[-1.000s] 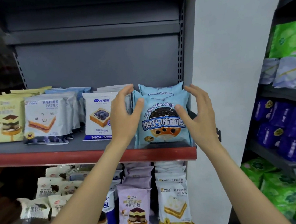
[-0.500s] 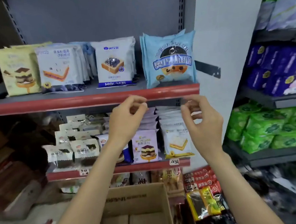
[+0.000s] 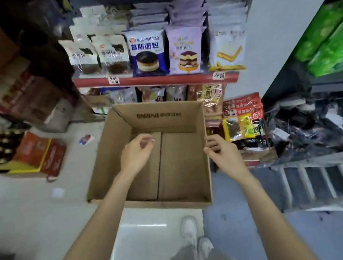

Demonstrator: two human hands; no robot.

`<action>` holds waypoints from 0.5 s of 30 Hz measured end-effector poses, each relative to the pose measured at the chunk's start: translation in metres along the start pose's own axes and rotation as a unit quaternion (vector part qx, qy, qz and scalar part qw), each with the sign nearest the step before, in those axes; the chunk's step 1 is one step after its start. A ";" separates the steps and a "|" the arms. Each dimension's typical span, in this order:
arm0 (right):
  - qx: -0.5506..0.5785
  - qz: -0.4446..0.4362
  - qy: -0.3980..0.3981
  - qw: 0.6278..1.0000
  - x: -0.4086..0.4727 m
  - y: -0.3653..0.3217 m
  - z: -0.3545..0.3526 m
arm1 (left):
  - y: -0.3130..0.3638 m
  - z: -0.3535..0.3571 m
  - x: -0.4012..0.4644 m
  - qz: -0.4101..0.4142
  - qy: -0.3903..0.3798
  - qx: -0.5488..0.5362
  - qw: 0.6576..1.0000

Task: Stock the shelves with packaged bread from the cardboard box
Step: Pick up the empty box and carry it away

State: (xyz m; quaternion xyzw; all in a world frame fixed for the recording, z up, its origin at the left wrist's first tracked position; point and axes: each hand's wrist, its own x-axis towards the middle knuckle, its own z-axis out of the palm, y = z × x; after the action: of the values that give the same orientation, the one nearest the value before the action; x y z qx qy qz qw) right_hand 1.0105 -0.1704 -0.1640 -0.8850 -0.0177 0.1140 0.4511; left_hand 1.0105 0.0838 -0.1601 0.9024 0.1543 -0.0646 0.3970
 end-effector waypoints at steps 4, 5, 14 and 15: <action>-0.028 0.076 -0.007 0.997 -0.027 0.054 0.035 | -0.057 0.021 -0.044 -0.114 0.021 -0.004 0.993; -0.036 0.096 -0.004 0.995 -0.033 0.066 0.043 | -0.068 0.028 -0.058 -0.147 0.039 -0.017 0.988; 0.054 0.232 -0.085 0.968 -0.018 0.124 0.086 | -0.123 0.123 -0.100 -0.420 0.149 -0.389 0.806; 0.048 0.229 -0.094 0.968 -0.013 0.128 0.091 | -0.125 0.131 -0.097 -0.425 0.138 -0.416 0.792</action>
State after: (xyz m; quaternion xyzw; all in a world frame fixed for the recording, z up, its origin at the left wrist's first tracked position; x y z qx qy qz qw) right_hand 0.9685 -0.1759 -0.3162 -0.8283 0.1485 0.2973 0.4512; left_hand 0.8785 0.0445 -0.3124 0.4926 0.5873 -0.0314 0.6415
